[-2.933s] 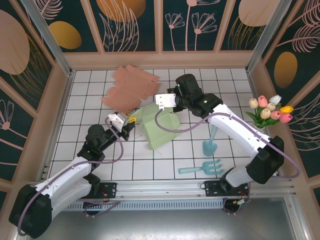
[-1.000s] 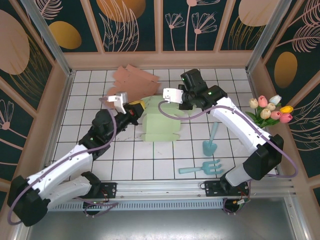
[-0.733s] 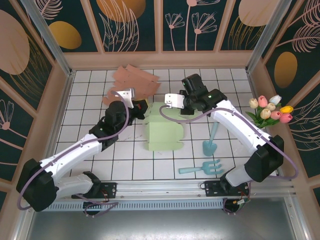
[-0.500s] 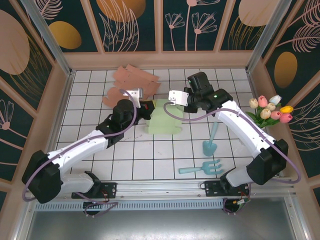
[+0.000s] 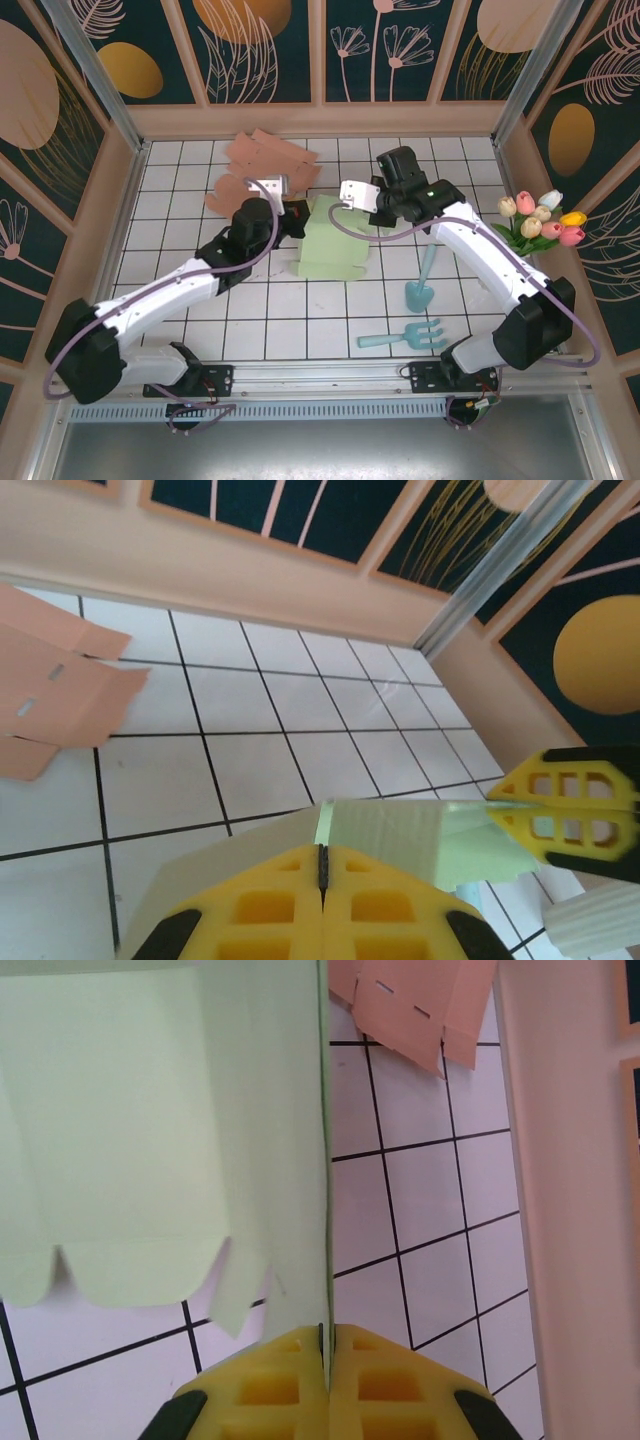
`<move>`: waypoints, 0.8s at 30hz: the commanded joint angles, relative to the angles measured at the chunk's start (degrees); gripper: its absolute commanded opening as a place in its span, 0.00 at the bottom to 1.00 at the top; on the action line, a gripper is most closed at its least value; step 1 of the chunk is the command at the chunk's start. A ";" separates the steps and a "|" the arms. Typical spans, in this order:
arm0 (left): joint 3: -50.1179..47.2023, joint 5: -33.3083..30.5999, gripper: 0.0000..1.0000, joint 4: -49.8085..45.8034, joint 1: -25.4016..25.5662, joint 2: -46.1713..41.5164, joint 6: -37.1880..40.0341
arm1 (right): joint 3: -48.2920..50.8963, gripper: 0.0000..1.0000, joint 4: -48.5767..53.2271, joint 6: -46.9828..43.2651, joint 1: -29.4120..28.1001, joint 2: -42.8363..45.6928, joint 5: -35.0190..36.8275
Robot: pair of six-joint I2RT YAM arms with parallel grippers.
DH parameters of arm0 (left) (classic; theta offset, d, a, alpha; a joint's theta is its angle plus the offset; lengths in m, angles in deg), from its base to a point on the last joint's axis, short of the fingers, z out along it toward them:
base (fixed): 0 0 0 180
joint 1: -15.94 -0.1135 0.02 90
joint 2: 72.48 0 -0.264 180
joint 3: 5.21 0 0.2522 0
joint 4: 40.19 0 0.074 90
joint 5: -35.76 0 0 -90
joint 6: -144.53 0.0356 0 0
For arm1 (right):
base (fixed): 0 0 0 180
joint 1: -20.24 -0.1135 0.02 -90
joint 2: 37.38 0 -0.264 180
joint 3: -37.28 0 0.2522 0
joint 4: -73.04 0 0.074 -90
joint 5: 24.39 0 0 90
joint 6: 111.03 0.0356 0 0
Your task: Fold the paper box
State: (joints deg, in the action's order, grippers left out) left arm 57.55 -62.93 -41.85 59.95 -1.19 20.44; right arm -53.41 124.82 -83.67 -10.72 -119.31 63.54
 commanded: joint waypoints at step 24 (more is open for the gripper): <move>-2.83 -4.22 0.00 12.25 1.73 14.57 5.27 | 0.14 0.00 4.02 6.06 6.53 -4.81 -9.12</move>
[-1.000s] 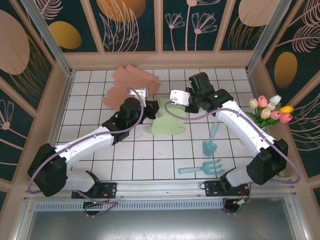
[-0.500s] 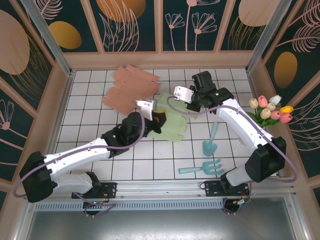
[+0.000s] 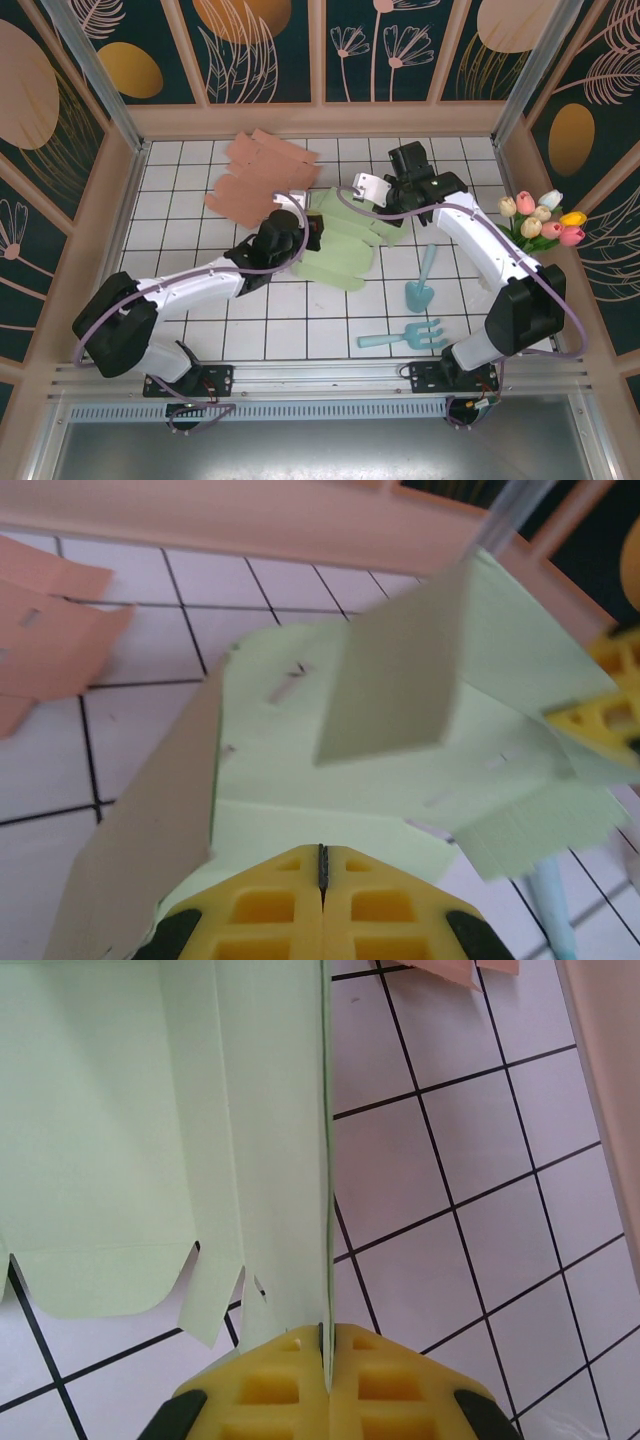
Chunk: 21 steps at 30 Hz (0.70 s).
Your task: Fold the paper box
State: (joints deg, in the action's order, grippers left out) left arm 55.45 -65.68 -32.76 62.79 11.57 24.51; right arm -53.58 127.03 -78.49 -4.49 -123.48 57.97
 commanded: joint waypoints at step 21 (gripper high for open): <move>-3.14 7.38 0.00 11.86 -8.31 10.80 -3.47 | 1.62 0.00 -0.69 1.28 -0.11 -2.39 -5.80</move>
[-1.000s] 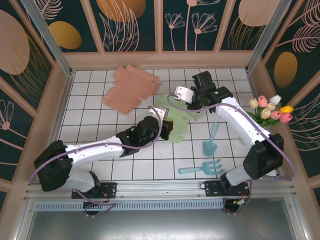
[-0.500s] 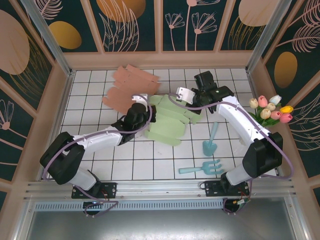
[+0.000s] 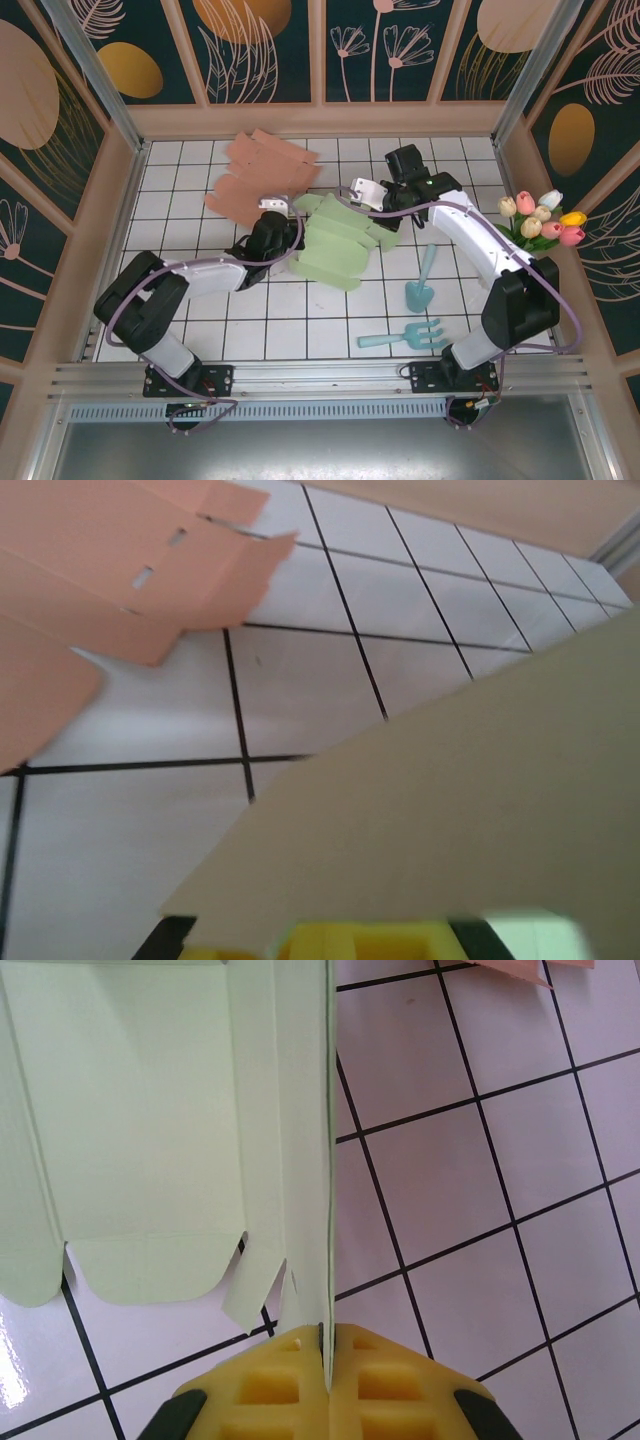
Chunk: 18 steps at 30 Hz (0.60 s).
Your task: Fold the paper box
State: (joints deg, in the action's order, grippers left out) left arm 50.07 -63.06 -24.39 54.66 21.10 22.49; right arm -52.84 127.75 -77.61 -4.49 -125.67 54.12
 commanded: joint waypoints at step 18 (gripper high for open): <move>-20.70 -5.53 0.00 10.47 -0.22 -25.19 1.55 | 15.73 0.00 -23.43 -10.30 -6.29 4.59 16.02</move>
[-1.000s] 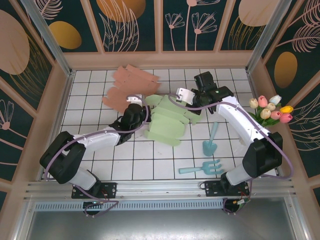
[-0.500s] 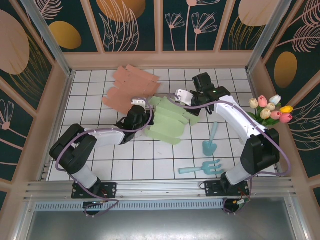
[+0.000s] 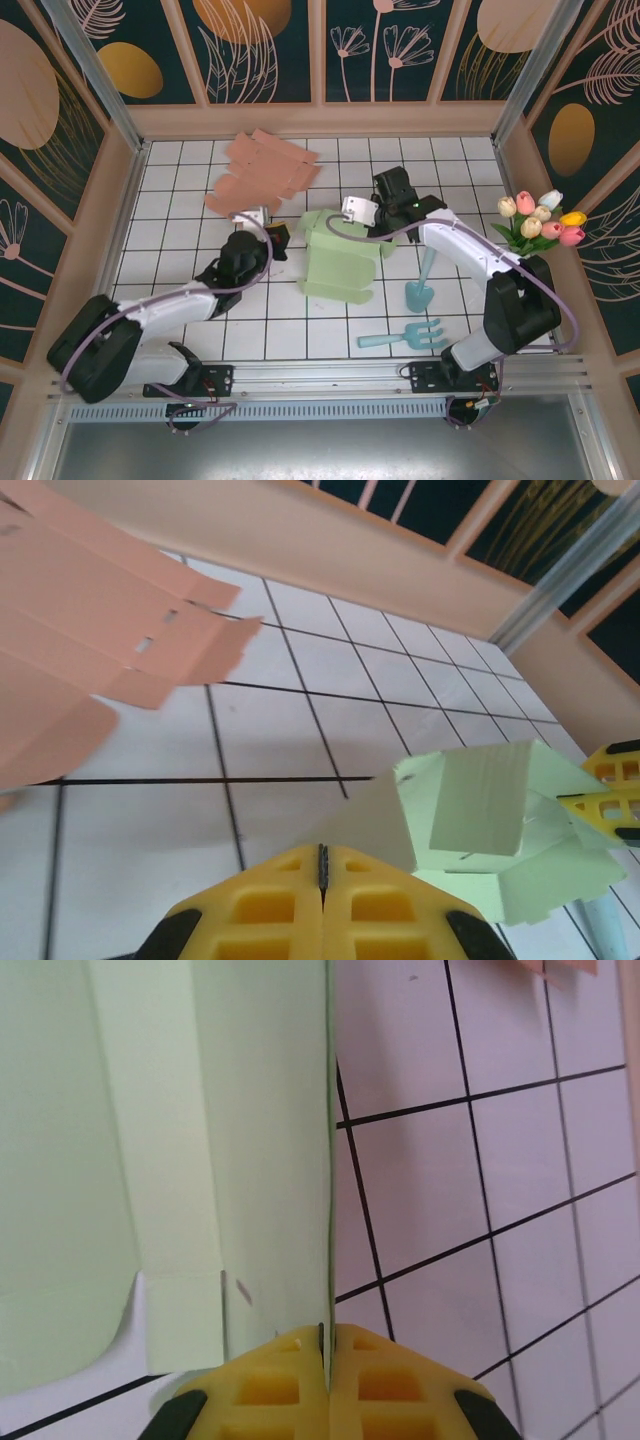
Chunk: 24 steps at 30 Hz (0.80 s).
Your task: Fold the paper box
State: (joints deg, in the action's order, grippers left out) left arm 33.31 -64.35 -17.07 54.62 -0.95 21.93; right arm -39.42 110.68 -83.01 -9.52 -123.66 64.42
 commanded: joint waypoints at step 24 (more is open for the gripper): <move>-10.16 7.33 0.25 27.54 -0.16 14.77 12.14 | 16.95 0.00 -35.20 -21.68 -6.45 0.29 9.32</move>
State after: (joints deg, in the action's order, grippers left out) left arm 23.73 -59.10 4.44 54.62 13.10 32.31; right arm -24.53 80.82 -102.24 -16.43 -122.72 72.87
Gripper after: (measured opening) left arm 0.244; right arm 0.050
